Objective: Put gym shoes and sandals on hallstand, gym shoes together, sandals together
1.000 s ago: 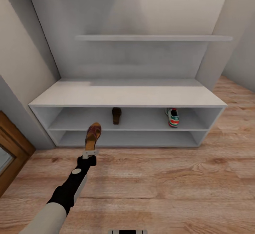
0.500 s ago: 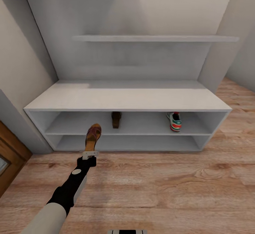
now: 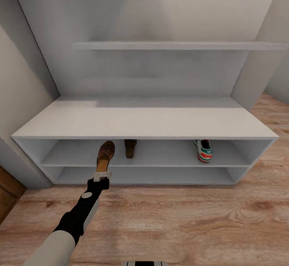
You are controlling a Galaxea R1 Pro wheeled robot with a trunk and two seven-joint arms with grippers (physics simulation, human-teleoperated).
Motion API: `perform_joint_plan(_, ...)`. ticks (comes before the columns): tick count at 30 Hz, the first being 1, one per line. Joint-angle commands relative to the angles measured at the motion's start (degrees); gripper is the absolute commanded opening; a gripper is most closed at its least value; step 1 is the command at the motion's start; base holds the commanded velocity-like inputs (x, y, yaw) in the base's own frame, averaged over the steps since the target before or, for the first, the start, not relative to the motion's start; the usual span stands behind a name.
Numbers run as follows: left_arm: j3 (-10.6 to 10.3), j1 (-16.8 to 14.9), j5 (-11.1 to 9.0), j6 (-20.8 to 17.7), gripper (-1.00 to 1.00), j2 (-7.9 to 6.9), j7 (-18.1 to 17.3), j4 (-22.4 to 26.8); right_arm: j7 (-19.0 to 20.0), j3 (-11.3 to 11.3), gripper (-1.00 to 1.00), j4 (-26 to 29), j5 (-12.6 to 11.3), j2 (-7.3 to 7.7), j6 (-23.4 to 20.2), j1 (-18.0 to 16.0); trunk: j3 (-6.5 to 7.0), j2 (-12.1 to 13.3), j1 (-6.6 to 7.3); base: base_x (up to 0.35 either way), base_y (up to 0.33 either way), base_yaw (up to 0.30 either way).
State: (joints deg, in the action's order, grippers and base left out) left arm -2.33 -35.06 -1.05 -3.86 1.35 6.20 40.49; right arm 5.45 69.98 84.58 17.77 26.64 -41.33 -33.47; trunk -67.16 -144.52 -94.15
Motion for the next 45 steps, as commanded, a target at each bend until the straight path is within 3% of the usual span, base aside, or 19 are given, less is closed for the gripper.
perform_joint_plan(1, -0.2, 0.0, -0.1, -0.3, -1.00, -0.04, 0.4, 0.1, 0.5, 0.1, -1.00, 0.1, 0.6, 0.00, -0.2, -0.1, -0.05, 0.0, -0.02, 0.308, 0.000, 0.000)
perform_joint_plan(24, -0.6, 0.0, 0.0, -0.3, -1.00, 0.21, 0.4, 0.1, 0.5, 0.1, -1.00, 0.1, 0.6, 0.00, -0.2, -0.1, -0.05, 0.0, -0.02, 0.205, 0.000, 0.000)
perform_joint_plan(36, -0.6, 0.0, 0.1, -0.3, -1.00, 0.23, 0.4, 0.1, 0.5, 0.1, -1.00, 0.1, 0.6, -0.01, -0.2, -0.1, -0.05, 0.0, -0.02, 0.016, 0.000, 0.000)
perform_joint_plan(42, -0.6, 0.0, 0.1, -0.3, -1.00, 0.23, 0.4, 0.1, 0.5, 0.1, -1.00, 0.1, 0.6, -0.01, -0.2, -0.1, -1.38, -0.1, -0.18, 0.000, 0.000, 0.000)
perform_joint_plan(45, -0.6, 0.0, 0.1, -0.3, -1.00, 0.23, 0.4, 0.1, 0.5, 0.1, -1.00, 0.1, 0.6, 0.00, -0.2, -0.1, -1.38, -0.1, -0.18, 0.000, 0.000, 0.000)
